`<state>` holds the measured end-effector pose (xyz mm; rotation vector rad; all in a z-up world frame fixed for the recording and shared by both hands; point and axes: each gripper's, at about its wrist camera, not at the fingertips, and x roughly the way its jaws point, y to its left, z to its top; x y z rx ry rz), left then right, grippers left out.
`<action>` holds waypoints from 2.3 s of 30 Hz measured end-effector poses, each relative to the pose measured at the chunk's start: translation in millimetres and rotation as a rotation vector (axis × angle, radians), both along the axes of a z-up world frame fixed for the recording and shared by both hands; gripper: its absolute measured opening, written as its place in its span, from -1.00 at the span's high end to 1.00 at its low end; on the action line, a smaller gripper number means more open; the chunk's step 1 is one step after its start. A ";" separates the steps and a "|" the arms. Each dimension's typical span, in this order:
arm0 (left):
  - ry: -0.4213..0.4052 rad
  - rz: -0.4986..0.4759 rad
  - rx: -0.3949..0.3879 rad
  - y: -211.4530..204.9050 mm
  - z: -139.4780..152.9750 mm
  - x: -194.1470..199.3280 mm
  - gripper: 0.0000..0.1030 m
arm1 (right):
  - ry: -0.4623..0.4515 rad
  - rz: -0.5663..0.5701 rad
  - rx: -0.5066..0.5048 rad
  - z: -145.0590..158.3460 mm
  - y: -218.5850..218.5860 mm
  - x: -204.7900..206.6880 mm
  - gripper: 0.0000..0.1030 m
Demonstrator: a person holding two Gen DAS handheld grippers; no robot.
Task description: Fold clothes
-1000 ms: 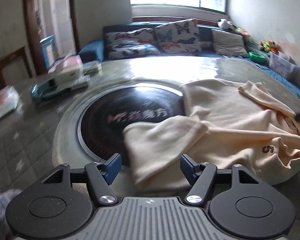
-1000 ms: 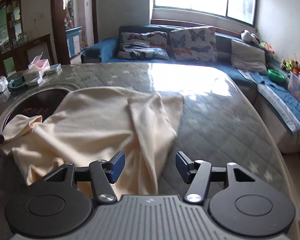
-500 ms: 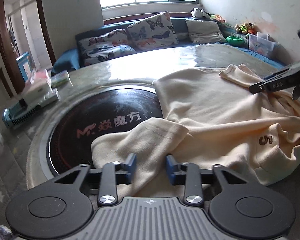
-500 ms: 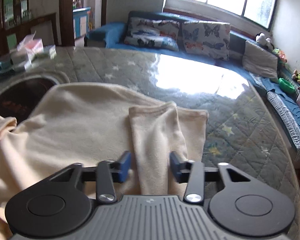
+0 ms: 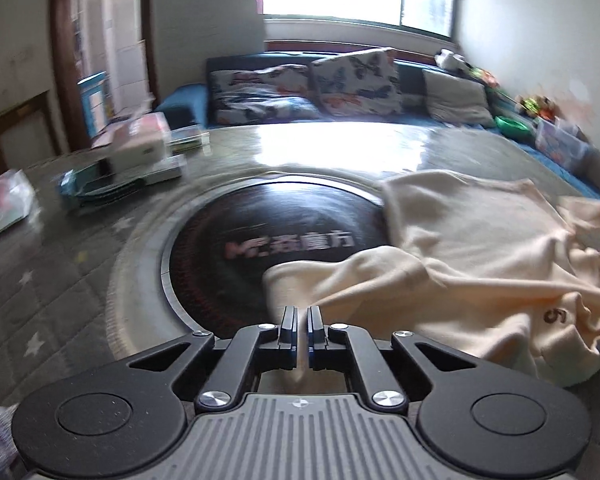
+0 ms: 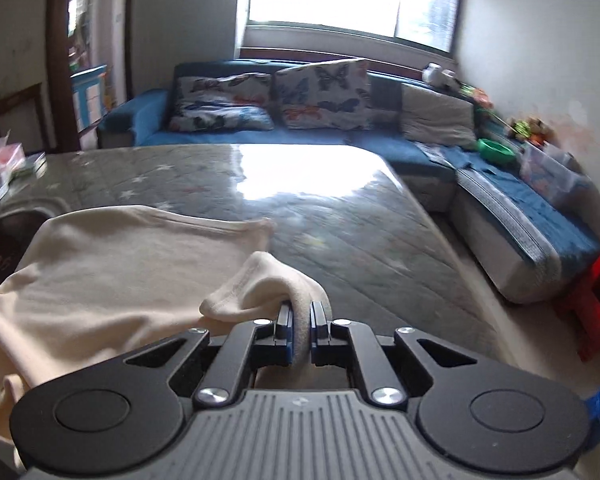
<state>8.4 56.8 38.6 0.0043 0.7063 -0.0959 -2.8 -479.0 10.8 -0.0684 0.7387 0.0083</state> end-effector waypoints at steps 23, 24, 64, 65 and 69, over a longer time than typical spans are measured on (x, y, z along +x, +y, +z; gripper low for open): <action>0.006 -0.255 -0.035 -56.4 18.9 -42.0 0.15 | -0.067 -0.117 0.004 14.1 -46.0 -71.0 0.08; -0.002 -0.288 -0.030 -68.2 20.1 -41.1 0.13 | -0.063 -0.078 0.014 15.2 -38.1 -71.0 0.08; -0.010 -0.639 -0.008 -100.4 11.1 -78.4 0.78 | 0.134 0.690 0.039 21.6 90.6 -137.8 0.90; -0.022 -0.623 -0.022 -101.4 14.6 -72.4 0.79 | 0.113 0.668 0.051 25.4 88.1 -133.1 0.89; -0.050 -0.588 -0.062 -118.9 21.3 -47.6 0.79 | 0.069 0.592 0.065 26.7 84.6 -110.2 0.80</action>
